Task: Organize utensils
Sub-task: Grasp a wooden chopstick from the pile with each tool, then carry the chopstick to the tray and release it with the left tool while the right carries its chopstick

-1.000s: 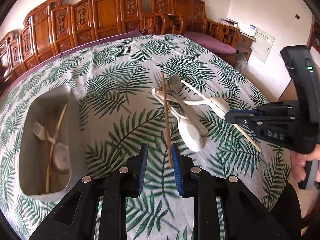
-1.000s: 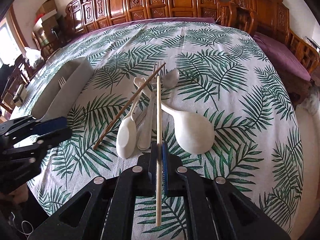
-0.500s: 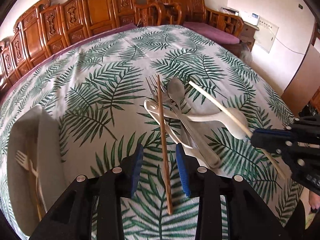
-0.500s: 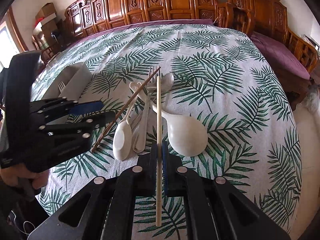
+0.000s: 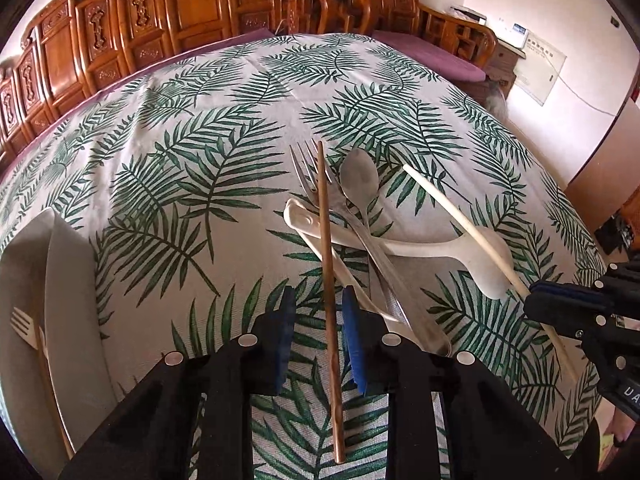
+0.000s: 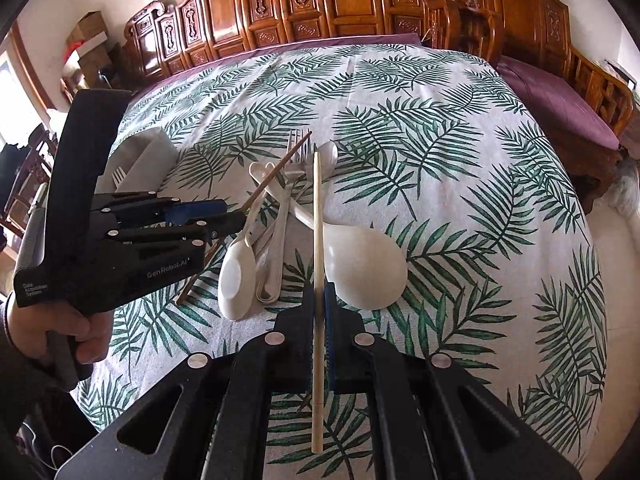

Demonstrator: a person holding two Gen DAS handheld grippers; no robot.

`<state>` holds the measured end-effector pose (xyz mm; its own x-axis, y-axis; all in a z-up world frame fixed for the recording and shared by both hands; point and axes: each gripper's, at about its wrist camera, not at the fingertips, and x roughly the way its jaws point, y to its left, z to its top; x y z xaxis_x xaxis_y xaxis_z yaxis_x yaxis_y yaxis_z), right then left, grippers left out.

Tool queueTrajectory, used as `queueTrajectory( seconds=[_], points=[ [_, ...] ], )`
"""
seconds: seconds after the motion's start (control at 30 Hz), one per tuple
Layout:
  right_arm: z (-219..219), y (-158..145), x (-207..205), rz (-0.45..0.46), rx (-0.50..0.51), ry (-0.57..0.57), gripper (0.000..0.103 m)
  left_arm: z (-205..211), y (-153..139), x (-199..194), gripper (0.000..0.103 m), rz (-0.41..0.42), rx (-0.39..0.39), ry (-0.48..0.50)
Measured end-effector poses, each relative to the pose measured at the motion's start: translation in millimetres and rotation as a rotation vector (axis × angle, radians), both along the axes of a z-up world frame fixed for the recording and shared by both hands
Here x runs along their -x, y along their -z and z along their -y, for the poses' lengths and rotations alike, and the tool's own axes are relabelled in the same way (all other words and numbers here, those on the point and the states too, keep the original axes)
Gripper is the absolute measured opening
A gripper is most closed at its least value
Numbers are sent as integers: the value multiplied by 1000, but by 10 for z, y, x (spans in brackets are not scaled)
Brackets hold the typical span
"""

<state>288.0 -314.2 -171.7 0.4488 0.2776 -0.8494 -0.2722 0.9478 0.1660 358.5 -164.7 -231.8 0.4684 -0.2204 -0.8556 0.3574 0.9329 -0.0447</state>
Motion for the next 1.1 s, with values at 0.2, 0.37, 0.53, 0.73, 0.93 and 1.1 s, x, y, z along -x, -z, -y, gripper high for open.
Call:
queueTrajectory(
  seconds=[0.2, 0.37, 0.53, 0.73, 0.93, 1.1],
  points=[
    [5, -34, 4, 6, -8, 2, 6, 30, 42, -56, 21, -18, -3, -4],
    [5, -61, -1, 11, -8, 2, 6, -1, 68, -52, 5, -30, 18, -21],
    [-12, -72, 0, 15, -8, -5, 6, 21, -32, 42, 5, 10, 18, -8],
    [-52, -122, 21, 28, -5, -14, 6, 6, -281, 269, 5, 64, 40, 8],
    [-104, -182, 35, 43, 1, -22, 6, -109, -530, 471, 5, 105, 63, 9],
    [-183, -193, 55, 53, 12, -36, 6, -271, -691, 632, 5, 133, 71, 5]
  ],
)
